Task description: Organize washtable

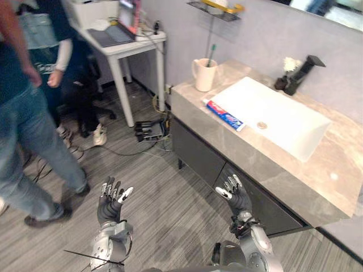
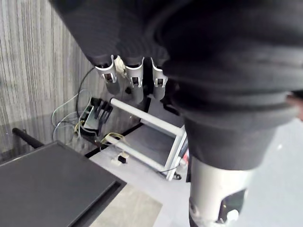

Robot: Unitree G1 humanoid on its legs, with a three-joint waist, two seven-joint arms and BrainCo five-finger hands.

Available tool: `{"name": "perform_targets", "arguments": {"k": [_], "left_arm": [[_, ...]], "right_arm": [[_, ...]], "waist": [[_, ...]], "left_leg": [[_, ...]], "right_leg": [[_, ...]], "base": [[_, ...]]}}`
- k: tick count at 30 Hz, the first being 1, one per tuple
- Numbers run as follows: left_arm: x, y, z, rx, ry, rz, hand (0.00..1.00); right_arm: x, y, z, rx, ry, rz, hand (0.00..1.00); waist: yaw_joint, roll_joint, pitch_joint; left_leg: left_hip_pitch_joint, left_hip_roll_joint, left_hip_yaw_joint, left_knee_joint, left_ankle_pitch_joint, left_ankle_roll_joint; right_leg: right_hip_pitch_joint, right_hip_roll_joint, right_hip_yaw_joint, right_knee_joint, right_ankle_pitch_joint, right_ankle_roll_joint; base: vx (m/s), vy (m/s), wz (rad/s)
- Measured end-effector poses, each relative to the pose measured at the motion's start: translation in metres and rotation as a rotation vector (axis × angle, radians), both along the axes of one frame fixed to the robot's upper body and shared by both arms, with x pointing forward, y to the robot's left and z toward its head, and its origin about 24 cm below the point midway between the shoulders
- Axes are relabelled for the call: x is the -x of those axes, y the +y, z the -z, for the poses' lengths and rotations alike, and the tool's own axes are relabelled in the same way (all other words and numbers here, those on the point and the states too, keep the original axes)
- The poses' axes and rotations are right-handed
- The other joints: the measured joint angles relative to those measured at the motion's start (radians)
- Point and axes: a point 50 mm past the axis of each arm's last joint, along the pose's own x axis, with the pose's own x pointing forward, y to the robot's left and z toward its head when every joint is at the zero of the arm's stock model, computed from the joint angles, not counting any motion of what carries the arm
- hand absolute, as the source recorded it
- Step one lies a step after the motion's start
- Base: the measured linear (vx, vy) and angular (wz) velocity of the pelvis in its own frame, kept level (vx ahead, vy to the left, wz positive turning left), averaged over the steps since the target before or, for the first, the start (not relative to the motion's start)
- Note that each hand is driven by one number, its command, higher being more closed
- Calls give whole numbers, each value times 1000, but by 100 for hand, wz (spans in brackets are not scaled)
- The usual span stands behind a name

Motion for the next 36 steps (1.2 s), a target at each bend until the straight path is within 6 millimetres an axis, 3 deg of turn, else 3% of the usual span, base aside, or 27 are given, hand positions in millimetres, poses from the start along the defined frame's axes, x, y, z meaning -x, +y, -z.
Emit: {"name": "perform_targets", "arguments": {"k": [1, 2, 3, 4, 5, 6, 8, 10, 12, 14, 16, 17, 18, 19, 20, 21, 22, 23, 25, 26, 27, 28, 29, 30, 33, 34, 36], "left_arm": [[-2, -7, 3, 15, 10, 25, 0], [-4, -18, 4, 42, 12, 58, 0], [-5, -27, 4, 63, 3, 86, 0], [-4, -28, 5, 66, 6, 95, 0], [0, -30, 7, 76, 19, 98, 0], [2, -32, 8, 83, 28, 100, 0], [4, -32, 10, 88, 35, 98, 0], [7, -31, 12, 94, 47, 88, 0], [10, -27, 13, 91, 56, 65, 0], [9, -26, 12, 88, 49, 64, 0], [6, -26, 9, 85, 32, 68, 0], [6, -27, 8, 85, 30, 67, 0], [10, -27, 10, 91, 43, 59, 0], [10, -29, 10, 97, 43, 63, 0], [10, -30, 10, 95, 41, 70, 0], [9, -29, 9, 87, 32, 74, 0], [5, -24, 5, 58, 9, 87, 0], [6, -23, 3, 40, -1, 102, 0], [7, -26, 2, 39, -2, 122, 0], [8, -27, 3, 40, 0, 126, 0], [7, -27, 2, 40, -2, 126, 0], [7, -28, 1, 40, -9, 130, 0], [6, -28, -3, 39, -29, 131, 0], [3, -29, -5, 41, -47, 137, 0], [1, -29, -10, 50, -76, 123, 0], [0, -24, -11, 47, -80, 93, 0], [-1, -20, -13, 51, -86, 62, 0]], "right_arm": [[-1, -2, -1, 7, -2, 3, 0], [-3, -2, -5, 14, -19, -1, 0], [-2, -2, -8, 13, -30, 8, 0], [-3, -1, -10, 10, -39, 8, 0], [-3, 0, -13, 2, -48, 14, 0], [0, 0, -11, -1, -33, 16, 0], [7, 2, -6, -11, -4, 20, 0], [12, 0, -3, -5, 16, 25, 0], [16, -4, 1, 10, 36, 28, 0], [17, -7, 2, 16, 42, 39, 0], [20, -22, 4, 38, 54, 91, 0], [21, -26, 4, 45, 54, 109, 0], [23, -35, 4, 60, 51, 145, 0], [25, -39, 5, 66, 57, 163, 0], [28, -40, 8, 56, 71, 186, 0], [29, -38, 9, 41, 75, 200, 0], [32, -31, 11, -1, 87, 223, 0], [31, -23, 10, -16, 81, 191, 0], [31, -19, 6, -22, 63, 186, 0], [31, -17, 5, -26, 57, 181, 0], [30, -15, 4, -30, 54, 171, 0], [29, -12, 4, -35, 50, 163, 0], [27, -8, 4, -41, 49, 144, 0], [27, -7, 5, -43, 55, 138, 0], [25, 0, 7, -51, 60, 96, 0], [10, 5, 6, -36, 37, 48, 0], [5, 2, 4, -30, 24, 58, 0]], "waist": [[2, 15, 6], [-2, 31, 19], [7, 46, 41], [10, 49, 51], [12, 39, 58], [11, 26, 66], [20, 3, 79], [29, 2, 79], [25, 4, 78], [16, 3, 78], [-1, 6, 76], [-1, 10, 73], [0, 28, 62], [3, 36, 53], [-5, 17, 36], [-13, 2, 29], [-21, -37, 32], [-19, -58, 26], [-19, -55, 27], [-16, -55, 29], [-5, -53, 30], [6, -47, 27], [6, -31, 31], [-6, -27, 37], [8, -31, 41], [27, -62, 30], [38, -67, 37]], "left_leg": [[-25, 21, -5, 68, 1, 0], [-105, 68, -26, 289, 9, 16], [-206, 132, -85, 561, 35, 57], [-249, 146, -135, 671, 32, 51], [-327, 150, -220, 820, 33, 48], [-379, 150, -263, 871, 31, 52], [-434, 156, -289, 836, 21, 70], [-458, 169, -328, 724, 18, 74], [-428, 171, -448, 451, 25, 62], [-415, 170, -504, 359, 41, 36], [-405, 171, -588, 271, 83, -19], [-398, 170, -608, 258, 103, -17], [-401, 169, -639, 230, 186, -8], [-397, 148, -670, 222, 169, -87], [-383, 100, -666, 207, 115, -128], [-381, 75, -659, 188, 96, -122], [-379, 24, -623, 179, 90, -117], [-380, 4, -581, 209, 76, -95], [-393, -7, -529, 255, 39, -58], [-394, -10, -480, 276, 5, -36], [-397, -4, -441, 280, -1, -23], [-404, 3, -404, 271, 5, -5], [-410, 14, -349, 230, 36, 45], [-404, 15, -322, 194, 61, 60], [-383, 5, -296, 169, 88, 64], [-379, -20, -306, 129, 111, 39], [-400, -22, -313, 133, 132, 18]], "right_leg": [[0, 13, 18, -11, -10, 11], [7, 50, 49, -30, -23, 29], [44, 93, 89, -64, -24, 32], [62, 114, 114, -75, -26, 34], [97, 137, 148, -83, -33, 28], [132, 152, 181, -104, -38, 30], [173, 153, 246, -128, -39, 39], [194, 151, 315, -148, -29, 57], [207, 132, 407, -139, -24, 99], [205, 114, 438, -129, -25, 125], [203, 70, 505, -106, -25, 180], [200, 58, 524, -102, -26, 199], [188, 39, 561, -88, -31, 242], [178, 19, 584, -81, -42, 283], [158, -31, 606, -77, -39, 325], [152, -58, 609, -79, -33, 340], [152, -115, 627, -105, -6, 366], [162, -144, 643, -150, 49, 377], [170, -158, 670, -200, 107, 381], [163, -167, 694, -234, 149, 364], [141, -165, 697, -252, 194, 317], [114, -160, 697, -281, 258, 246], [86, -141, 685, -292, 307, 216], [62, -128, 667, -149, 233, 233], [71, -88, 631, 46, 92, 211], [159, -98, 565, -135, 53, 251], [175, -93, 544, -210, 43, 292]], "base": [[399, -25, -99], [207, -58, -98], [262, -48, -106], [276, 3, -124], [366, 15, -112], [378, 8, -104], [331, 40, -98], [301, 116, -112], [317, 274, -112], [192, 280, -65], [146, 399, -70], [120, 480, -75], [108, 552, -61], [102, 683, -49], [66, 583, -13], [19, 564, 7], [-32, 521, -19], [-54, 503, -39], [-95, 344, -76], [-160, 347, -102], [-217, 394, -116], [-237, 366, -107], [-219, 318, -79], [-143, 225, -42], [-61, 113, -21], [-1, -74, -9], [45, -125, 5]]}}
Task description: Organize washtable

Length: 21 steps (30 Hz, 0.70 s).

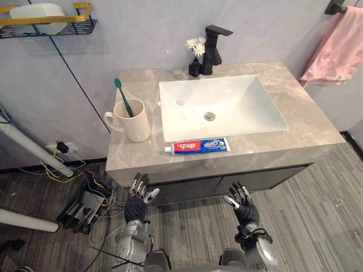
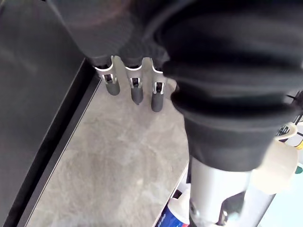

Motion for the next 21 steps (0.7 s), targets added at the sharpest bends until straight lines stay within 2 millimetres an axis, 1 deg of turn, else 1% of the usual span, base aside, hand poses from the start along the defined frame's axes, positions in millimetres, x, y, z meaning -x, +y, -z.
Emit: {"name": "perform_targets", "arguments": {"k": [3, 4, 5, 6, 7, 8, 9, 10, 11, 12, 13, 14, 15, 16, 17, 18, 20, 21], "left_arm": [[3, -1, 2, 13, 17, -23, 0], [3, -3, 2, 22, 16, -23, 0], [3, -1, 3, 23, 25, -42, 0], [4, 1, 3, 22, 32, -55, 0], [6, 4, 4, 24, 40, -75, 0], [10, 7, 7, 24, 59, -100, 0], [16, 11, 10, 24, 81, -129, 0], [19, 11, 11, 26, 90, -136, 0], [23, 12, 13, 28, 104, -145, 0], [26, 13, 16, 26, 118, -148, 0], [28, 15, 20, 21, 138, -151, 0], [32, 15, 23, 23, 156, -153, 0], [39, 14, 28, 28, 189, -155, 0], [40, 13, 30, 32, 199, -146, 0], [40, 13, 30, 35, 199, -142, 0], [40, 13, 32, 37, 208, -141, 0], [40, 11, 33, 43, 213, -133, 0], [32, -2, 49, 67, 266, -45, 0]], "right_arm": [[-2, -5, -1, 13, -7, 10, 0], [0, -11, 2, 26, 9, 22, 0], [3, -14, 5, 34, 27, 24, 0], [4, -14, 6, 37, 32, 22, 0], [4, -15, 7, 37, 35, 24, 0], [3, -15, 6, 31, 31, 28, 0], [1, -15, 5, 23, 24, 28, 0], [2, -15, 5, 21, 24, 29, 0], [2, -15, 5, 18, 24, 31, 0], [2, -13, 5, 6, 25, 37, 0], [2, -12, 6, -9, 28, 47, 0], [3, -13, 6, -10, 33, 50, 0], [7, -13, 9, -15, 46, 56, 0], [12, -12, 11, -25, 60, 61, 0], [14, -11, 13, -30, 71, 63, 0], [15, -8, 14, -43, 85, 69, 0], [16, -6, 15, -45, 96, 67, 0], [31, -8, 29, -66, 173, 97, 0]], "waist": [[1, 11, 5], [3, 10, 8], [6, 9, 11], [9, 8, 16], [19, 6, 21], [28, 6, 26], [27, 10, 34], [26, 9, 36], [28, 5, 39], [26, 2, 45], [28, 4, 59], [27, 6, 59], [21, 11, 58], [24, 8, 51], [27, -1, 50], [27, -15, 49], [25, -22, 48], [19, 17, 25]], "left_leg": [[1, 3, -33, -6, 19, -15], [7, 2, -70, -24, 41, -18], [-3, 2, -104, -25, 49, -21], [-4, 3, -119, -25, 55, -23], [-4, 4, -126, -26, 67, -20], [-7, 4, -117, -20, 85, -5], [-18, 6, -90, -9, 106, 26], [-21, 5, -76, -15, 120, 29], [-16, -3, -70, -67, 150, 28], [-2, 4, -44, -114, 148, 26], [-13, 29, -3, -52, 115, 35], [-9, 38, 13, -27, 106, 39], [20, 38, 31, -68, 100, 21], [40, 27, 33, -126, 128, -16], [43, 21, 32, -143, 137, -17], [40, 15, 32, -172, 158, -19], [37, 13, 32, -179, 167, -24], [161, -32, 68, -446, 300, 0]], "right_leg": [[19, 12, -19, -6, 0, 0], [55, 22, -46, -32, 0, -1], [81, 29, -86, -50, -1, -2], [91, 32, -103, -52, -1, -3], [102, 35, -120, -50, -6, -10], [115, 37, -140, -45, -13, -21], [126, 39, -161, -36, -22, -36], [129, 38, -166, -37, -29, -47], [133, 38, -173, -46, -51, -56], [131, 31, -199, -59, -57, -52], [137, 35, -225, -58, -58, -51], [143, 39, -231, -60, -58, -51], [163, 48, -244, -69, -57, -48], [164, 44, -250, -77, -50, -39], [159, 45, -250, -78, -47, -35], [154, 48, -254, -85, -36, -39], [154, 51, -250, -102, -21, -42], [153, 46, -163, -163, 57, -49]], "base": [[56, -87, 31], [57, -96, 80], [40, -76, 92], [23, -83, 71], [-13, -87, 55], [-32, -93, 67], [-39, -74, 65], [-62, -64, 77], [-91, -40, 75], [-115, -27, 84], [-83, -10, 57], [-24, -14, 49], [11, -13, 33], [8, -6, 28], [20, -21, 13], [60, -13, 5], [57, 4, 0], [0, 0, 0]]}}
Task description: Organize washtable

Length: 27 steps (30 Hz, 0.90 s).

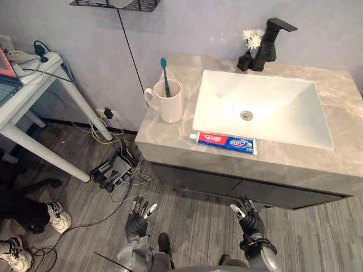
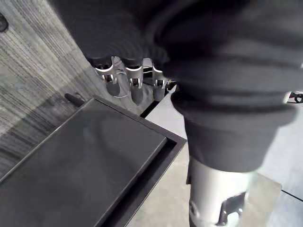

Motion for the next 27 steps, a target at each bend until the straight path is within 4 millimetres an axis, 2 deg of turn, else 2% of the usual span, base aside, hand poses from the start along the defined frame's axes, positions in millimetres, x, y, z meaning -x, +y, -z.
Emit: {"name": "perform_targets", "arguments": {"k": [8, 12, 14, 15, 17, 19, 20, 23, 25, 27], "left_arm": [[-5, 4, -3, -14, -14, -8, 0], [-25, 18, -19, -58, -88, -73, 0], [-30, 26, -27, -80, -117, -110, 0], [-33, 27, -30, -87, -132, -120, 0], [-33, 37, -34, -118, -148, -158, 0], [-35, 37, -36, -129, -158, -153, 0], [-43, 31, -38, -142, -181, -100, 0], [-50, 30, -39, -140, -196, -86, 0], [-52, 27, -39, -142, -197, -68, 0], [-54, 17, -36, -139, -199, 15, 0]], "right_arm": [[1, -7, 0, 8, 4, 30, 0], [10, -57, -2, 87, 35, 271, 0], [16, -84, -10, 138, 21, 396, 0], [19, -101, -19, 175, -4, 471, 0], [29, -146, -52, 292, -105, 707, 0], [41, -174, -76, 406, -165, 841, 0], [40, -203, -115, 602, -250, 933, 0], [32, -202, -119, 610, -274, 923, 0], [21, -202, -128, 604, -326, 920, 0], [0, -209, -167, 701, -468, 855, 0]], "waist": [[-1, -9, 6], [-4, -19, 14], [-9, -20, 23], [-14, -20, 26], [-31, -23, 29], [-39, -22, 30], [-57, -22, 29], [-56, -20, 28], [-54, -20, 28], [-53, -18, 27]], "left_leg": [[-6, 3, 14, 7, 1, -1], [-2, 7, 19, 8, 4, 3], [0, 9, 25, 22, 3, 3], [0, 8, 30, 28, 0, 2], [2, 8, 42, 31, -6, -2], [2, 7, 49, 28, -6, -3], [-2, 14, 63, 27, -3, 0], [-5, 12, 56, 27, -3, 0], [-6, 9, 51, 29, -2, 1], [-5, 0, 35, 29, -2, 1]], "right_leg": [[-13, 0, 5, 0, 0, 0], [-14, -3, 18, 7, -4, 6], [-17, -8, 28, 21, -9, 14], [-17, -11, 31, 22, -11, 16], [-23, -12, 39, 23, -15, 24], [-35, -9, 48, 24, -16, 25], [-51, 0, 62, 25, -13, 27], [-51, 0, 58, 25, -13, 27], [-43, -3, 55, 29, -12, 29], [-34, -12, 41, 31, -7, 36]], "base": [[0, 0, -4], [-1, 0, -3], [-17, 3, -8], [-32, 11, -12], [-40, 7, -19], [-42, 9, -21], [-19, 5, -20], [22, 5, 0], [41, 19, 7], [12, 35, 19]]}}
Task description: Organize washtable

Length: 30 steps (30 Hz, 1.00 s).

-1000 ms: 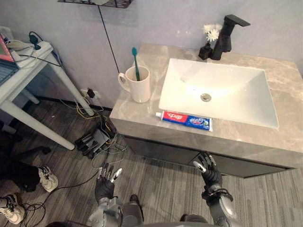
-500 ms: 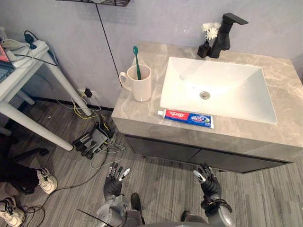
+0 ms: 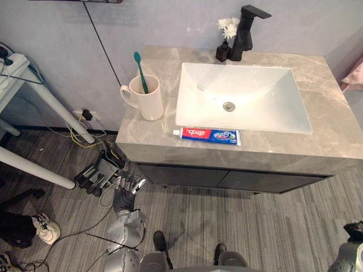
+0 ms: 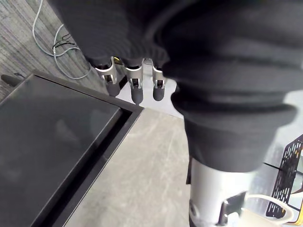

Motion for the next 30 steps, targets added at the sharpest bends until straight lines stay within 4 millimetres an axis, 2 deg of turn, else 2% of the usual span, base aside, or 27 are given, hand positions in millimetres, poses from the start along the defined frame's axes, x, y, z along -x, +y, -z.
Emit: {"name": "perform_targets", "arguments": {"k": [1, 4, 6, 7, 9, 11, 15, 19, 21, 28, 30], "left_arm": [[0, -3, 2, 1, 4, 23, 0], [1, -13, 8, 15, 19, 94, 0], [2, -13, 8, 14, 17, 104, 0], [6, -12, 11, 17, 30, 101, 0], [9, -11, 12, 20, 37, 104, 0], [13, -13, 15, 31, 48, 117, 0], [17, -18, 19, 49, 55, 160, 0], [28, -17, 25, 56, 82, 168, 0], [32, -19, 27, 66, 90, 178, 0], [31, -24, 26, 76, 82, 212, 0], [31, -24, 26, 77, 82, 218, 0]], "right_arm": [[-8, -2, -12, 51, -7, -29, 0], [-38, -1, -67, 282, -56, -150, 0], [-45, 2, -80, 352, -48, -194, 0], [-56, 6, -88, 416, -14, -258, 0], [-67, 9, -93, 475, 45, -323, 0], [-84, 15, -97, 600, 193, -451, 0], [-101, 33, -105, 795, 379, -635, 0], [-108, 42, -106, 858, 436, -732, 0], [-114, 45, -98, 865, 498, -787, 0], [-124, 61, -81, 909, 595, -908, 0], [-127, 64, -81, 914, 596, -917, 0]], "waist": [[0, 0, 0], [12, -3, 0], [29, -3, -1], [30, -3, -1], [30, -3, -1], [30, -3, -1], [32, -6, -3], [44, -19, -13], [55, -26, -21], [62, -25, -35], [74, -28, -37]], "left_leg": [[0, -2, -4, 0, 0, 0], [-1, -6, -21, -20, 9, 6], [-1, -8, -24, -20, 12, 10], [-1, -12, -36, -20, 12, 10], [-2, -17, -47, -21, 14, 13], [-3, -23, -55, -21, 15, 14], [-9, -26, -70, -21, 17, 17], [-16, -28, -77, -21, 22, 23], [-17, -31, -80, -21, 24, 25], [-38, -41, -105, -22, 34, 32], [-42, -43, -108, -25, 38, 34]], "right_leg": [[2, -2, -4, 0, 2, 3], [2, -3, -16, 2, 10, 12], [1, -4, -20, 3, 11, 13], [4, -7, -35, 4, 11, 13], [10, -11, -43, 4, 11, 13], [19, -17, -54, 3, 15, 21], [19, -19, -68, 3, 22, 32], [18, -21, -77, 3, 22, 32], [19, -23, -90, 3, 22, 32], [17, -36, -120, 1, 22, 32], [16, -37, -123, -3, 22, 32]], "base": [[-9, 38, 20], [-22, 44, 17], [-16, 21, 11], [-18, 19, 16], [-3, 23, 19], [13, 39, 15], [-12, 24, 13], [-1, 14, 5], [-20, 9, 5], [-33, 17, 13], [-58, 17, 4]]}}
